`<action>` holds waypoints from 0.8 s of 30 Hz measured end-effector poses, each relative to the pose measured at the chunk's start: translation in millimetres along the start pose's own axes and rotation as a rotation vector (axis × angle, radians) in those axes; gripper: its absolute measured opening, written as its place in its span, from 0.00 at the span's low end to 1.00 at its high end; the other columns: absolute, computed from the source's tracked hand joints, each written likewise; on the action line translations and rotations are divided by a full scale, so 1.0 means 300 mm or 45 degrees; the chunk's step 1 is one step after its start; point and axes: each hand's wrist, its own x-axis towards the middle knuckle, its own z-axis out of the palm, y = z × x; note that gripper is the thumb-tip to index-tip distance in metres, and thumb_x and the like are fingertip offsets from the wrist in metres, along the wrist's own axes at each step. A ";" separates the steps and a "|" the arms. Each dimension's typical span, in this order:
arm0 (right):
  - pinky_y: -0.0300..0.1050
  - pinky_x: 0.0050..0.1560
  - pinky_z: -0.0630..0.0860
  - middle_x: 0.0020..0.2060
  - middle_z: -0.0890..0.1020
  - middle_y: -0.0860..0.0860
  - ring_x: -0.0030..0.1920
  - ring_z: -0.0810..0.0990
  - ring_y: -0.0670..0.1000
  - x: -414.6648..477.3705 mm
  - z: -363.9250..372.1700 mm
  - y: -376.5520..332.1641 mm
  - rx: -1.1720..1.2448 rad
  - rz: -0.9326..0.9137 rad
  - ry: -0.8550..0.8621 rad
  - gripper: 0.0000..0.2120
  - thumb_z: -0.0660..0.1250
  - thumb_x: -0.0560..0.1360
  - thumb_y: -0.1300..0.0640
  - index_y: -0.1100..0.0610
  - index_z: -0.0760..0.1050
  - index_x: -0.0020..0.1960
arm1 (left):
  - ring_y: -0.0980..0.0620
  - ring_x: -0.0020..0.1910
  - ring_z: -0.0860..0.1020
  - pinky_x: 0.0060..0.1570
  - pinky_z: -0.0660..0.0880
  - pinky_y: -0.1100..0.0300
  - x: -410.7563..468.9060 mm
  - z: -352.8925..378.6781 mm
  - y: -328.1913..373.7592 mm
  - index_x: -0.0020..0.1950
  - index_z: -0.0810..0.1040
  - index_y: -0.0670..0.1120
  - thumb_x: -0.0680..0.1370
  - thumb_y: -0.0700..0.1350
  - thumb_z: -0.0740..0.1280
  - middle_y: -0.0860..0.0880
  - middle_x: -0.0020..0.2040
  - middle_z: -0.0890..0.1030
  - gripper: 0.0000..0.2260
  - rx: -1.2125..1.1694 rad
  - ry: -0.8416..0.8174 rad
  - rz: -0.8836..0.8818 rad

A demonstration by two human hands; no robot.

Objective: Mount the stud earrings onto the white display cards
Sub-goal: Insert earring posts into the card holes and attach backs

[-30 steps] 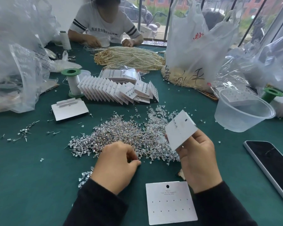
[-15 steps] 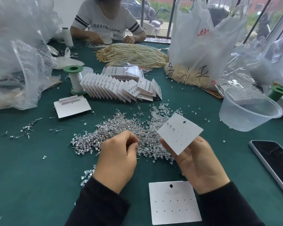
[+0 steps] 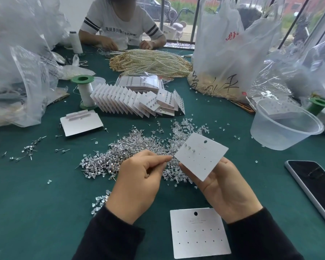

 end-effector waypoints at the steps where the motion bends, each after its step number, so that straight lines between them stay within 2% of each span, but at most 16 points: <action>1: 0.47 0.45 0.81 0.42 0.85 0.57 0.42 0.84 0.53 -0.001 0.000 0.001 -0.014 0.006 -0.022 0.09 0.66 0.63 0.62 0.59 0.84 0.41 | 0.58 0.35 0.74 0.35 0.68 0.71 0.001 0.000 0.008 0.47 0.83 0.51 0.73 0.37 0.68 0.50 0.40 0.79 0.10 -0.062 -0.007 0.016; 4: 0.47 0.46 0.81 0.44 0.84 0.58 0.43 0.83 0.53 -0.002 -0.002 0.005 -0.042 0.021 -0.064 0.11 0.67 0.63 0.61 0.60 0.84 0.43 | 0.58 0.40 0.78 0.41 0.73 0.67 0.000 -0.001 0.022 0.45 0.83 0.53 0.72 0.37 0.68 0.54 0.41 0.80 0.11 -0.177 0.000 0.047; 8: 0.47 0.46 0.81 0.47 0.84 0.60 0.44 0.83 0.54 -0.006 0.001 0.007 -0.106 0.040 -0.096 0.12 0.67 0.64 0.62 0.62 0.83 0.46 | 0.55 0.35 0.80 0.39 0.76 0.65 -0.003 0.009 0.028 0.45 0.81 0.53 0.69 0.35 0.72 0.53 0.34 0.82 0.13 -0.368 0.048 -0.037; 10: 0.48 0.47 0.80 0.47 0.83 0.61 0.44 0.83 0.54 -0.009 0.003 0.008 -0.151 0.046 -0.089 0.14 0.68 0.63 0.62 0.64 0.81 0.48 | 0.55 0.33 0.80 0.36 0.76 0.66 -0.002 0.016 0.034 0.39 0.81 0.50 0.67 0.35 0.73 0.51 0.33 0.82 0.10 -0.489 0.060 -0.076; 13: 0.48 0.48 0.80 0.48 0.82 0.62 0.45 0.82 0.55 -0.009 0.001 0.012 -0.170 0.060 -0.075 0.21 0.68 0.63 0.63 0.70 0.75 0.55 | 0.55 0.32 0.80 0.35 0.77 0.66 -0.007 0.019 0.043 0.33 0.82 0.48 0.65 0.34 0.75 0.51 0.32 0.83 0.09 -0.513 0.060 -0.015; 16: 0.49 0.51 0.78 0.51 0.81 0.64 0.49 0.80 0.58 -0.011 0.001 0.014 -0.190 0.067 -0.083 0.23 0.69 0.63 0.65 0.71 0.73 0.57 | 0.54 0.33 0.81 0.37 0.79 0.61 -0.014 0.024 0.050 0.33 0.83 0.49 0.65 0.38 0.75 0.51 0.34 0.84 0.07 -0.432 0.057 0.065; 20: 0.47 0.49 0.79 0.47 0.83 0.62 0.46 0.81 0.57 -0.010 -0.003 0.020 -0.184 0.038 -0.069 0.17 0.70 0.61 0.67 0.66 0.79 0.50 | 0.56 0.32 0.81 0.37 0.78 0.65 -0.012 0.033 0.053 0.34 0.82 0.51 0.64 0.43 0.72 0.53 0.33 0.83 0.03 -0.361 0.094 0.096; 23: 0.44 0.43 0.80 0.44 0.84 0.60 0.43 0.82 0.54 -0.010 -0.005 0.024 -0.215 0.026 -0.086 0.14 0.71 0.60 0.70 0.63 0.82 0.46 | 0.59 0.32 0.80 0.35 0.75 0.68 -0.013 0.035 0.052 0.35 0.83 0.47 0.65 0.43 0.72 0.55 0.33 0.83 0.01 -0.252 0.083 0.182; 24: 0.42 0.42 0.80 0.43 0.84 0.59 0.42 0.82 0.53 -0.010 -0.004 0.024 -0.237 0.017 -0.096 0.13 0.71 0.60 0.68 0.61 0.83 0.45 | 0.60 0.32 0.79 0.35 0.75 0.69 -0.013 0.037 0.052 0.36 0.83 0.46 0.65 0.42 0.72 0.55 0.34 0.82 0.02 -0.212 0.086 0.206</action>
